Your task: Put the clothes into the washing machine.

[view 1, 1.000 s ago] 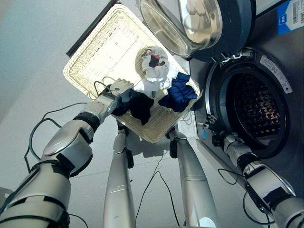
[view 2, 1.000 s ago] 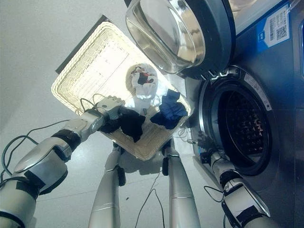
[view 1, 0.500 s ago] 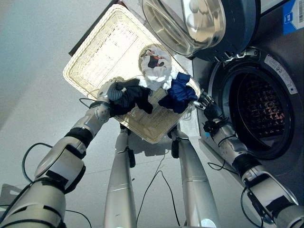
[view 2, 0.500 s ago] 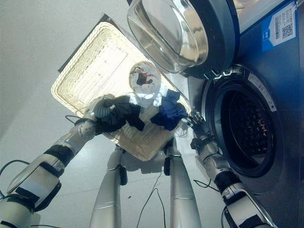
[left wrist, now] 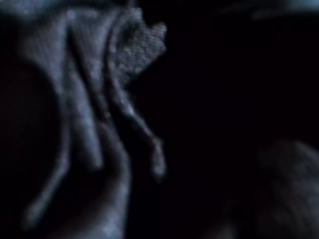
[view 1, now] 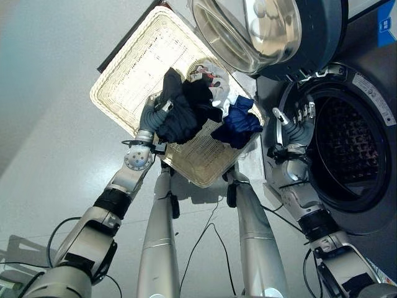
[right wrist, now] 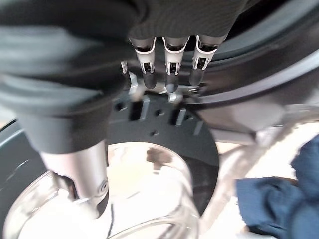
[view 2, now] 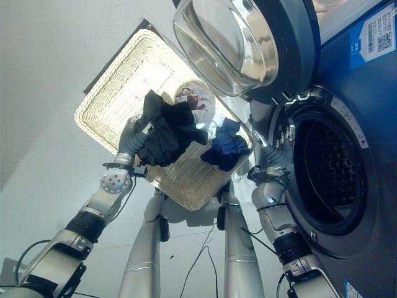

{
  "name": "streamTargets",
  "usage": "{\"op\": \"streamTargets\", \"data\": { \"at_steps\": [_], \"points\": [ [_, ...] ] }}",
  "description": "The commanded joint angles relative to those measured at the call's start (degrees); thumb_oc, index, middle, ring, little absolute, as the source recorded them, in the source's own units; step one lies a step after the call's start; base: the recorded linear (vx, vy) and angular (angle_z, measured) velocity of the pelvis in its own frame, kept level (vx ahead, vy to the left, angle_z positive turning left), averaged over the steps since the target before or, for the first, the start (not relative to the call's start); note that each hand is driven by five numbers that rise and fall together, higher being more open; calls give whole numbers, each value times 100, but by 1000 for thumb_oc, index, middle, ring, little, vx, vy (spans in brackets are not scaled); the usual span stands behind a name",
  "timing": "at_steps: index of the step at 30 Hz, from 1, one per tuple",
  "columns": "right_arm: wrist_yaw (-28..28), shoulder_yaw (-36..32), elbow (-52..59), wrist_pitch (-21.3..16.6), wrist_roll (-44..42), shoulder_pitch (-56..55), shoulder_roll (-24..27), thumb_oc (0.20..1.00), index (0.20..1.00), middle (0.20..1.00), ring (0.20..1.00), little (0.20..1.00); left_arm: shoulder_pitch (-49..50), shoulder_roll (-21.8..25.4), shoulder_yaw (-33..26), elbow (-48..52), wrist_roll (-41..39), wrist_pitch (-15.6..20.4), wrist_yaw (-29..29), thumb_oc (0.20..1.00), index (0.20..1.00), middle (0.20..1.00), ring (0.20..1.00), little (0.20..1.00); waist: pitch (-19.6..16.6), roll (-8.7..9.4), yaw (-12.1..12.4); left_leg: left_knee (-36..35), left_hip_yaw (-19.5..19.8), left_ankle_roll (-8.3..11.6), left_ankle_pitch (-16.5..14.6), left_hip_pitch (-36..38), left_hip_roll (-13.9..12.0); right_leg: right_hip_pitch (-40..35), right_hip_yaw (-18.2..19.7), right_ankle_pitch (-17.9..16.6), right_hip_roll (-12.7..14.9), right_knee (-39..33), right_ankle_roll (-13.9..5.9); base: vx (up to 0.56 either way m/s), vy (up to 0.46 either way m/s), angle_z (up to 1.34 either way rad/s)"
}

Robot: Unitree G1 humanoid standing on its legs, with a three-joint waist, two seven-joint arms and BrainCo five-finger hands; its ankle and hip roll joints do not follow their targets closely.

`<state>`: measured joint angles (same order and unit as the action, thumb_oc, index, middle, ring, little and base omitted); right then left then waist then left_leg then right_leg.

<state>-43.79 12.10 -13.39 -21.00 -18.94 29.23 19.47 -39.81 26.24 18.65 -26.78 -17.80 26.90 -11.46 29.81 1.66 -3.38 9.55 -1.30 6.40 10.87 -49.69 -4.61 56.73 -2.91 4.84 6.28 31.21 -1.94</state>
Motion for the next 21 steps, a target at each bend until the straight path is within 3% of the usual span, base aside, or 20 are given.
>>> {"op": "streamTargets", "data": {
  "at_steps": [1, 3, 4, 6, 7, 9, 13, 21],
  "points": [
    [-195, -318, 631, -180, 191, -140, 122, 1000, 1000, 1000, 1000, 1000, -138, -236, -287, 661, -543, 545, 550, 200, 200, 200, 200, 200, -1, -132, -37, 491, 83, -96, -625, -57, 457, -437, -85, -1134, -223, -1513, -591, 0, 0, 0],
    [3, -318, 732, -231, 184, -163, 94, 1000, 1000, 1000, 1000, 1000, -104, -274, -320, 828, -596, 519, 620, 200, 200, 200, 200, 200, -1, -136, -38, 474, 82, -103, -622, -49, 462, -443, -91, -1144, -218, -1529, -595, 0, 0, 0],
    [503, -279, 954, -224, 136, -194, 32, 1000, 1000, 1000, 1000, 1000, -62, -309, -352, 1077, -735, 500, 741, 200, 200, 200, 200, 200, -1, -132, -39, 462, 77, -108, -613, -62, 462, -425, -95, -1154, -216, -1533, -598, 0, 0, 0],
    [919, -182, 1137, -164, 1, -229, -26, 1000, 1000, 1000, 1000, 1000, -12, -346, -385, 1289, -810, 484, 851, 200, 200, 200, 200, 200, -1, -131, -33, 446, 72, -110, -602, -59, 467, -418, -104, -1160, -211, -1538, -597, 0, 0, 0],
    [1631, -48, 1320, 25, -381, -253, -94, 1000, 1000, 1000, 1000, 1000, 36, -404, -412, 1512, -863, 464, 986, 200, 200, 200, 200, 200, -1, -126, -23, 424, 75, -107, -591, -45, 471, -427, -122, -1168, -197, -1548, -600, 0, 0, 0],
    [2115, 48, 1417, 213, -687, -248, -104, 1000, 1000, 1000, 1000, 1000, 67, -429, -431, 1674, -850, 439, 1064, 200, 200, 200, 200, 200, -1, -123, -14, 412, 77, -108, -585, -35, 481, -430, -136, -1166, -197, -1549, -597, 0, 0, 0],
    [3344, 491, 1538, 1049, -1597, -179, 3, 1000, 1000, 1000, 1000, 1000, 80, -492, -394, 2061, -1063, 451, 1397, 200, 200, 200, 200, 200, -1, -102, 31, 353, 59, -83, -543, -1, 481, -477, -216, -1169, -160, -1588, -589, -3, -17, 0],
    [3897, 972, 1346, 1240, -2460, 45, 57, 1000, 1000, 1000, 1000, 1000, 26, -525, -201, 2463, -1182, 373, 1549, 200, 200, 200, 200, 200, -1, -92, 125, 303, 85, -90, -494, 10, 499, -508, -330, -1172, -141, -1610, -563, 1, -17, 1]
  ]
}}
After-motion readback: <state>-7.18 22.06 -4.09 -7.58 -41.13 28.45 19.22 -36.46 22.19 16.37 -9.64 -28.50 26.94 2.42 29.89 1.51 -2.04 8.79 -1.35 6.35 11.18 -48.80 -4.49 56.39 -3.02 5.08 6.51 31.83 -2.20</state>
